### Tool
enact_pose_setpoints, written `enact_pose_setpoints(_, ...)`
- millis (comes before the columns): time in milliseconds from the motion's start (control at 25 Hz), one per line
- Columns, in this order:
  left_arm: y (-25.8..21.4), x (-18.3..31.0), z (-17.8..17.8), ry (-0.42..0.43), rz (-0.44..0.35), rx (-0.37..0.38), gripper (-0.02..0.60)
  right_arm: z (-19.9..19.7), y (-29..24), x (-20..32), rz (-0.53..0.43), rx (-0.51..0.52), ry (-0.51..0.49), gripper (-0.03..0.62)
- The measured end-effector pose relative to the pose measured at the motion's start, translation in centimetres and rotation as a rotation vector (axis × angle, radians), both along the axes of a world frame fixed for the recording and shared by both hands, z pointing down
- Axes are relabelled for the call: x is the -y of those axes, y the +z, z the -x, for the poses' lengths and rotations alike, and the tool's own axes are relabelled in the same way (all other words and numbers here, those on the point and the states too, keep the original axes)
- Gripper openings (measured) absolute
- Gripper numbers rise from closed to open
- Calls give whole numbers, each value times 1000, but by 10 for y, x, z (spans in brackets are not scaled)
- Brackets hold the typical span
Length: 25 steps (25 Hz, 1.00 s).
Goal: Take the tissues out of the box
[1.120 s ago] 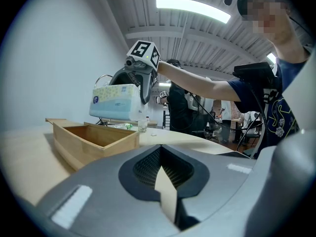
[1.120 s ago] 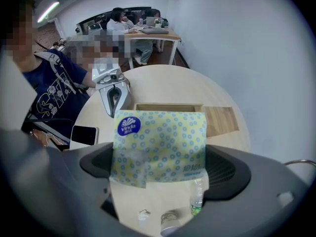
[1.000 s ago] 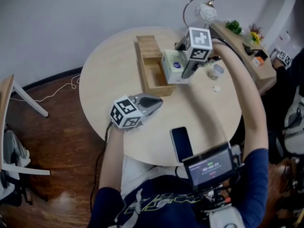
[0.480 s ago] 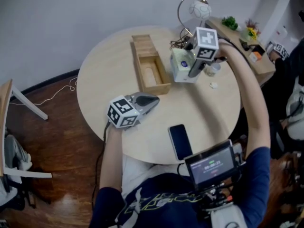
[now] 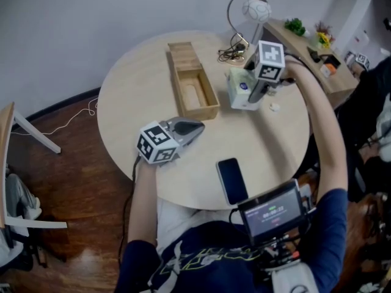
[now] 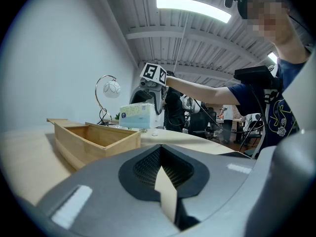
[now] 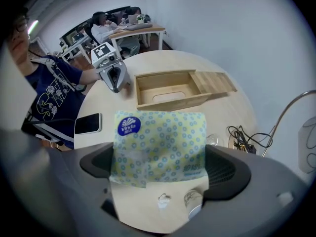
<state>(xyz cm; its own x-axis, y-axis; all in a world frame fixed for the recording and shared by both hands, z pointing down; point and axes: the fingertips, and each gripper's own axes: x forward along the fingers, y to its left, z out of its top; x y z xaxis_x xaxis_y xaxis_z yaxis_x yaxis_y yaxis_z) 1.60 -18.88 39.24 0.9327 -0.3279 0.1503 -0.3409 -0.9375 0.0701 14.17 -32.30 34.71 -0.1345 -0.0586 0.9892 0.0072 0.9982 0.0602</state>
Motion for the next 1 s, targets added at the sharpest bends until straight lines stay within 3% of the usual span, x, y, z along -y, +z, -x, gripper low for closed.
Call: enact_pose_setpoints(1000, -2, -1, -1, 2, 2, -2, 5, -15, 69, 0, 46, -84, -3, 546)
